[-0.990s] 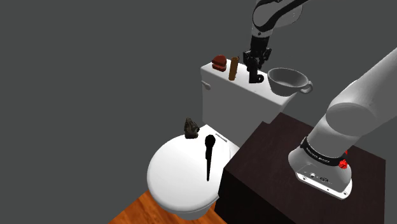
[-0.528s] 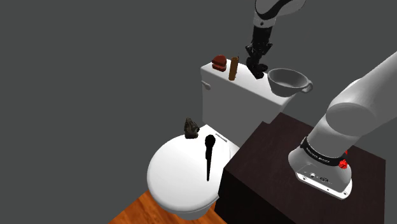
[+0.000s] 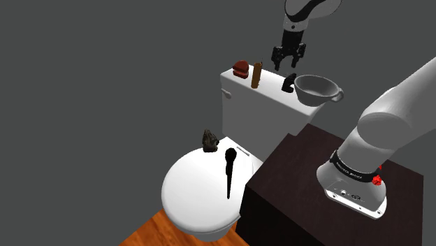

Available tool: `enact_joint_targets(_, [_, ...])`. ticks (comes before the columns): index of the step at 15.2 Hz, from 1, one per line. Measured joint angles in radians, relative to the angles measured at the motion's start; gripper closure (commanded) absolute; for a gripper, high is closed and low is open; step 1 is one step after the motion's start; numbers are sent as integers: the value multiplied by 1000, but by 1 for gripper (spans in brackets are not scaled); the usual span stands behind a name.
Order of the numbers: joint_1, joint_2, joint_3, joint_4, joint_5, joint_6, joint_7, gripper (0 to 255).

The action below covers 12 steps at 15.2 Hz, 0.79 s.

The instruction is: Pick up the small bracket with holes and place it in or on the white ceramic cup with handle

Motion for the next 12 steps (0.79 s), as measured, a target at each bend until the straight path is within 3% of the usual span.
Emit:
enact_joint_targets(4, [-19,37,-63,-57,34,81,-100,0])
enact_joint_targets(12, [-16,112,-84,-113,61,207,-136,0])
